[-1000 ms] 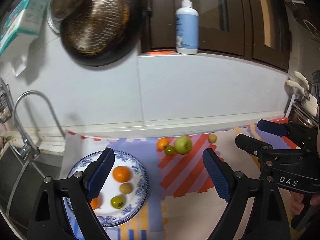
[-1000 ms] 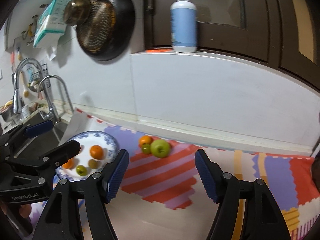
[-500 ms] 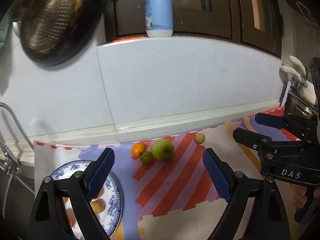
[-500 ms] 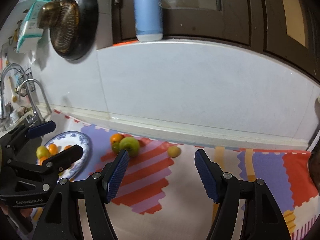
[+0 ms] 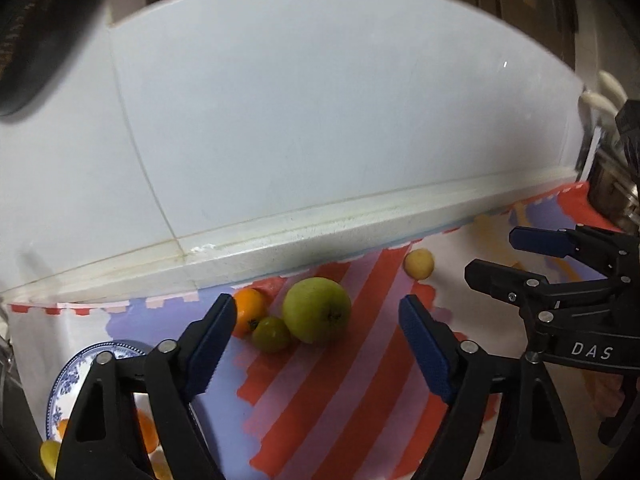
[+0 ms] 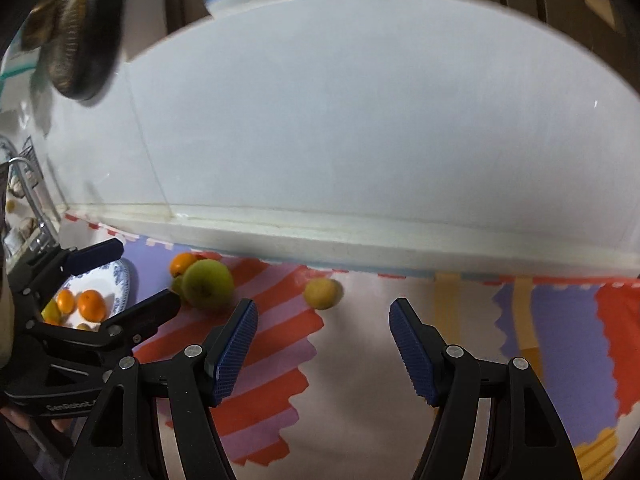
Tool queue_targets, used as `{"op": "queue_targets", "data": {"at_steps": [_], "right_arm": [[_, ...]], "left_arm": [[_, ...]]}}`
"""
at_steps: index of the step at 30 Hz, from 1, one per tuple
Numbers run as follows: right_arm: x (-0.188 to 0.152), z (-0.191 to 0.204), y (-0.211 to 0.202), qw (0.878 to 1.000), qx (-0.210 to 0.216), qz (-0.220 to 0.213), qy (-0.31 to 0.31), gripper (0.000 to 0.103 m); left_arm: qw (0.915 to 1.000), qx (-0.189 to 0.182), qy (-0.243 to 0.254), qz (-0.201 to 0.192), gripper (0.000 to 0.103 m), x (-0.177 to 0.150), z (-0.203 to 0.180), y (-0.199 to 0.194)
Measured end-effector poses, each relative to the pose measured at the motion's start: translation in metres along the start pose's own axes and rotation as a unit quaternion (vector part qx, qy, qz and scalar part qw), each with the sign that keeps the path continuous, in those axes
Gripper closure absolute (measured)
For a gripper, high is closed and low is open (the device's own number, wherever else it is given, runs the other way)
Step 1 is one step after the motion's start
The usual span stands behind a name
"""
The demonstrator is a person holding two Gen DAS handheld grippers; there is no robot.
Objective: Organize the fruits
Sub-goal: 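Grasp the green apple with the left tool while the right tool grasps a small yellow fruit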
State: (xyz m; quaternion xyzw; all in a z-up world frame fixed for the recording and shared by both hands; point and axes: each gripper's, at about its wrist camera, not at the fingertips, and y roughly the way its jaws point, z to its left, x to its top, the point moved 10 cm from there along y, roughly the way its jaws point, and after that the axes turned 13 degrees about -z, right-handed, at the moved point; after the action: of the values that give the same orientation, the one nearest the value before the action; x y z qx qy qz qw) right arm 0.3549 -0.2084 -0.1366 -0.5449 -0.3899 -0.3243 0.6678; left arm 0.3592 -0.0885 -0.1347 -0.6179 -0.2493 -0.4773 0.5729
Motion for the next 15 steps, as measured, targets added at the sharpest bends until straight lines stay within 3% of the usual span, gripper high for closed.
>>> {"op": "queue_targets", "data": {"at_steps": [5,15], "right_arm": [[-0.011,-0.004,0.026,1.000,0.011,0.023,0.014,0.035],[-0.022,-0.011,0.061,0.997,0.023,0.056,0.041,0.049]], "left_arm": [[0.9995,0.006,0.012,0.028,0.031,-0.011,0.000,0.025],[0.9987,0.006,0.015,0.048,0.039,-0.026,-0.004,0.045]]}}
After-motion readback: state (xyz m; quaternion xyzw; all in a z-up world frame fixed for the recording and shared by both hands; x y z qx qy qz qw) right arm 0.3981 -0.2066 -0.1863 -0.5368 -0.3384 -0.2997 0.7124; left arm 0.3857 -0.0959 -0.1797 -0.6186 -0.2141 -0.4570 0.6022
